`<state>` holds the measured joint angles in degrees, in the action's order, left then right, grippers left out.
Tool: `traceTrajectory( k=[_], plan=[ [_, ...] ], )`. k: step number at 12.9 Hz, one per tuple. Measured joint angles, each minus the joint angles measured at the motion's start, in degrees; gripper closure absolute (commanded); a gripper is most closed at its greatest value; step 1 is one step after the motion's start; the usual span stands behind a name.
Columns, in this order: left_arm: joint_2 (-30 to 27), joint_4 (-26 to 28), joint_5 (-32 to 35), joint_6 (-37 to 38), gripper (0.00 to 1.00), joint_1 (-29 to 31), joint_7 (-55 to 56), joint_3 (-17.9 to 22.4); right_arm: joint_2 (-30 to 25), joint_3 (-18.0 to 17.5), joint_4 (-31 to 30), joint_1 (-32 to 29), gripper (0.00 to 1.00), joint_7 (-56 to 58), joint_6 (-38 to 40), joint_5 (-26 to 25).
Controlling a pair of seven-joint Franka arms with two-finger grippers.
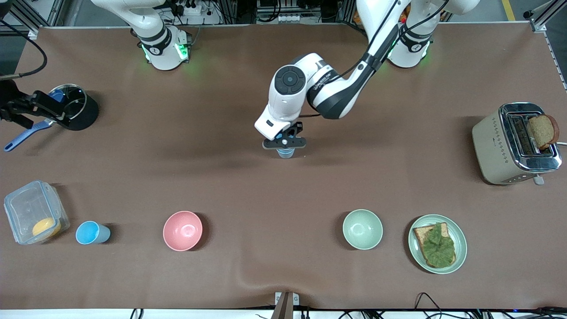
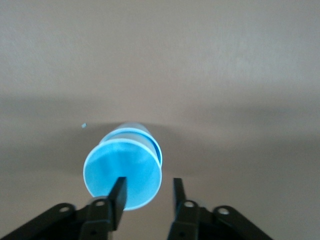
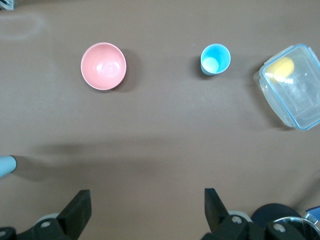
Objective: Stack blue cups with both arms
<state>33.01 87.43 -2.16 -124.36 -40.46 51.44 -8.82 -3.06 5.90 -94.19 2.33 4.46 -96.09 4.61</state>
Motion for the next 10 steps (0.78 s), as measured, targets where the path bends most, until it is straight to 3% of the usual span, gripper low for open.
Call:
traceTrajectory(
  k=[6, 10],
  plan=[
    [-9.4, 2.5, 0.2, 6.0, 0.00, 8.1, -1.9, 1.1, 0.0, -0.1, 2.8, -0.1, 0.00, 0.0, 0.9, 0.1],
    [-20.7, 8.8, 0.4, 12.9, 0.00, 17.5, -16.0, 1.1, 0.5, 0.1, 3.0, -0.4, 0.00, 0.0, 0.2, 0.1]
  ],
)
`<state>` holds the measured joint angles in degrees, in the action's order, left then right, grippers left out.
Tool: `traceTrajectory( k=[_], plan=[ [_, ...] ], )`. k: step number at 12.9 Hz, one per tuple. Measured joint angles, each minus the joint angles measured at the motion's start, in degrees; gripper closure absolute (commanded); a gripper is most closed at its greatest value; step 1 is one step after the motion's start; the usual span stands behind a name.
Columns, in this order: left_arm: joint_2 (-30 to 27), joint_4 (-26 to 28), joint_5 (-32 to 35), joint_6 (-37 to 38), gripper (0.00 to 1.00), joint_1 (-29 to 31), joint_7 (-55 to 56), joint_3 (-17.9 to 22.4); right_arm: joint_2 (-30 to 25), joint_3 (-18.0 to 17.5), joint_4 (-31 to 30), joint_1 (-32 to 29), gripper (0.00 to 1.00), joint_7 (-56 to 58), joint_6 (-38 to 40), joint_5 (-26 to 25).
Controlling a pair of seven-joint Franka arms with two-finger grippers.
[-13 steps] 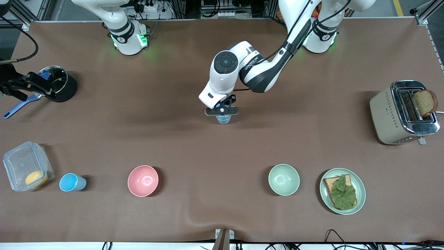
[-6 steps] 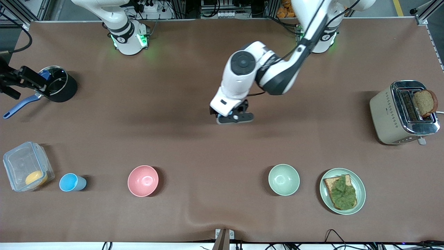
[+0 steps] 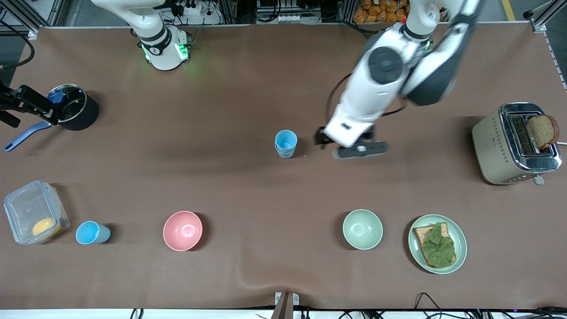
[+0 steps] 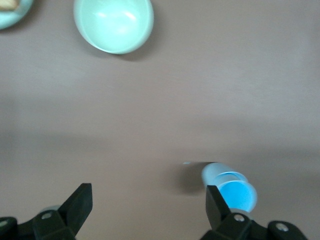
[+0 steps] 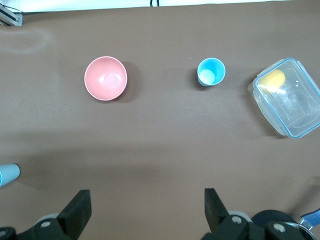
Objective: Stack blue cups with both arms
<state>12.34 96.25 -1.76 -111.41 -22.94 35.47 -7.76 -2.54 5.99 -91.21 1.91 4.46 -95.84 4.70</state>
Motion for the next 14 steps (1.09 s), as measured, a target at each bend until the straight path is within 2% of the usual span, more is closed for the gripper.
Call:
traceTrajectory(
  k=[2, 5, 10, 14],
  plan=[
    [-5.5, 3.1, 0.0, 4.8, 0.00, 5.2, -5.8, -0.1, 0.0, 0.0, 0.2, 0.0, 0.00, 0.0, -0.1, 0.0],
    [-11.0, 4.8, 0.0, 11.3, 0.00, 10.3, -11.5, -0.7, 0.1, 0.1, 0.7, -0.7, 0.00, 0.0, -0.2, 0.0],
    [-17.5, 5.1, 0.0, 18.4, 0.00, 18.8, -20.8, -0.6, 0.1, 0.0, 0.9, -1.3, 0.00, 0.0, -0.2, 0.0],
    [-20.9, 5.2, 0.0, 22.0, 0.00, 21.3, -25.8, 1.4, 1.1, 0.0, 0.8, -1.3, 0.00, 0.0, -0.1, 0.0]
  ],
)
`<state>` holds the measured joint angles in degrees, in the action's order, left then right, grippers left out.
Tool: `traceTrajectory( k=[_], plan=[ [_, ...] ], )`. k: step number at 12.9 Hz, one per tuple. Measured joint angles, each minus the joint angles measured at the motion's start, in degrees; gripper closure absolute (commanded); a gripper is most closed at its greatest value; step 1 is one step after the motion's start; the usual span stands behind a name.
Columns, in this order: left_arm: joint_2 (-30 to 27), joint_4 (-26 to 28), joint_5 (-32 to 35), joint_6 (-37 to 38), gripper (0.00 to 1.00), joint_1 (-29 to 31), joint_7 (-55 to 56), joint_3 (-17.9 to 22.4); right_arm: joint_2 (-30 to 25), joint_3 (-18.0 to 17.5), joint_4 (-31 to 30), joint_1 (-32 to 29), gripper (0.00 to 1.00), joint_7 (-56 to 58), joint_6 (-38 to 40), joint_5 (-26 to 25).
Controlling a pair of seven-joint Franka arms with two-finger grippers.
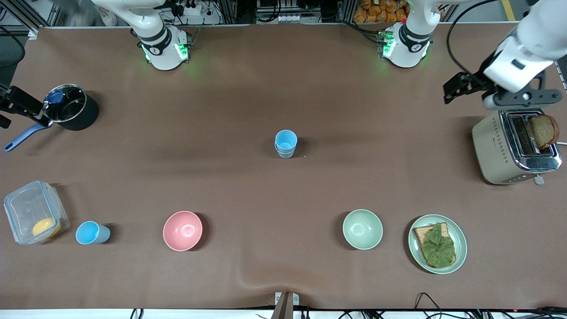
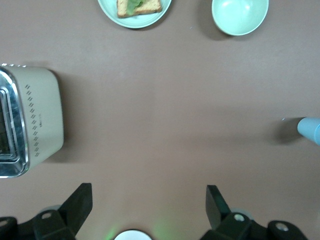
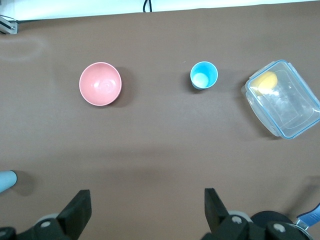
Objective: Stack blue cups with both arms
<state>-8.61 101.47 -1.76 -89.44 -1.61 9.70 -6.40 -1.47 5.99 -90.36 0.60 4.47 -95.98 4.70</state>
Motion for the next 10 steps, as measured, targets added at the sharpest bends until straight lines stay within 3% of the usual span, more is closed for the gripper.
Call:
traceTrajectory(
  k=[3, 10],
  plan=[
    [-0.3, 0.1, 0.0, 0.7, 0.00, 0.2, -1.9, 2.1, 1.8, 0.0, 0.0, 0.0, 0.00, 0.0, 0.0, 0.0],
    [-0.3, 0.1, 0.0, 2.0, 0.00, 0.1, -1.7, 1.5, 3.8, -1.3, 0.0, 1.8, 0.00, 0.0, 1.1, 0.1]
  ],
)
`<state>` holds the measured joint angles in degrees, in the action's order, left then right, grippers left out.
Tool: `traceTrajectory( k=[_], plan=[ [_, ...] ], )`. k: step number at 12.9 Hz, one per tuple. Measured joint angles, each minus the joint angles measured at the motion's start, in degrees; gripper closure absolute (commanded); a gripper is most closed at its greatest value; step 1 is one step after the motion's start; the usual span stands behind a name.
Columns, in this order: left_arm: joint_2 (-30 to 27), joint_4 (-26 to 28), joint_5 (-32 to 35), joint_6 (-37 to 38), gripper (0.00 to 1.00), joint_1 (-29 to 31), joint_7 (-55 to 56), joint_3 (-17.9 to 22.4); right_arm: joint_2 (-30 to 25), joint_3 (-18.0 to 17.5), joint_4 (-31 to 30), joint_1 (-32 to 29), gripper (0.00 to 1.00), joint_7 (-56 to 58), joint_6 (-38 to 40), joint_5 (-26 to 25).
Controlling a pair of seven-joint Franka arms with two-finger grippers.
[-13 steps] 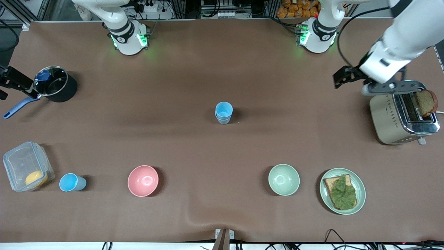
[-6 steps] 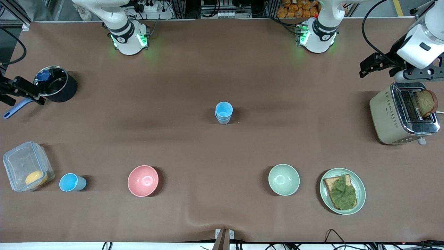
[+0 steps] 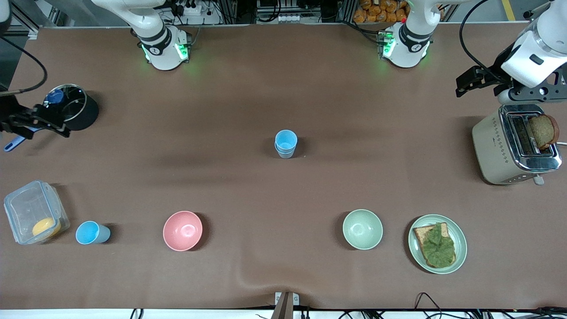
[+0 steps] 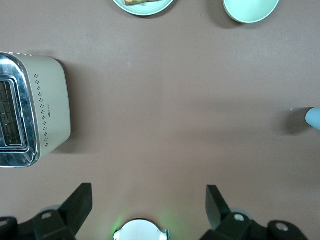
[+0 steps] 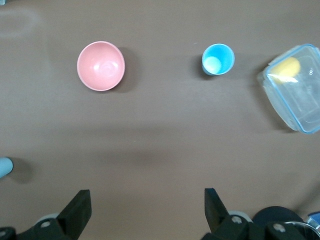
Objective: Stack blue cups with both arms
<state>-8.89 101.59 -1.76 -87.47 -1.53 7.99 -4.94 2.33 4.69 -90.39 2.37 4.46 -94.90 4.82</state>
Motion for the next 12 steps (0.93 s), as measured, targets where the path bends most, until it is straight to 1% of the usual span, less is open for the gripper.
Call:
traceTrajectory(
  k=[4, 12],
  plan=[
    [0.0, -0.3, 0.0, 0.0, 0.00, 0.0, 0.0, 0.0, 0.1, -0.3, 0.0, 3.1, 0.00, -2.2, 0.9, 0.0],
    [0.0, -0.4, 0.0, 0.0, 0.00, 0.1, 0.0, 0.1, -0.4, 0.0, 0.0, 3.1, 0.00, -2.6, 1.2, 0.0]
  ],
)
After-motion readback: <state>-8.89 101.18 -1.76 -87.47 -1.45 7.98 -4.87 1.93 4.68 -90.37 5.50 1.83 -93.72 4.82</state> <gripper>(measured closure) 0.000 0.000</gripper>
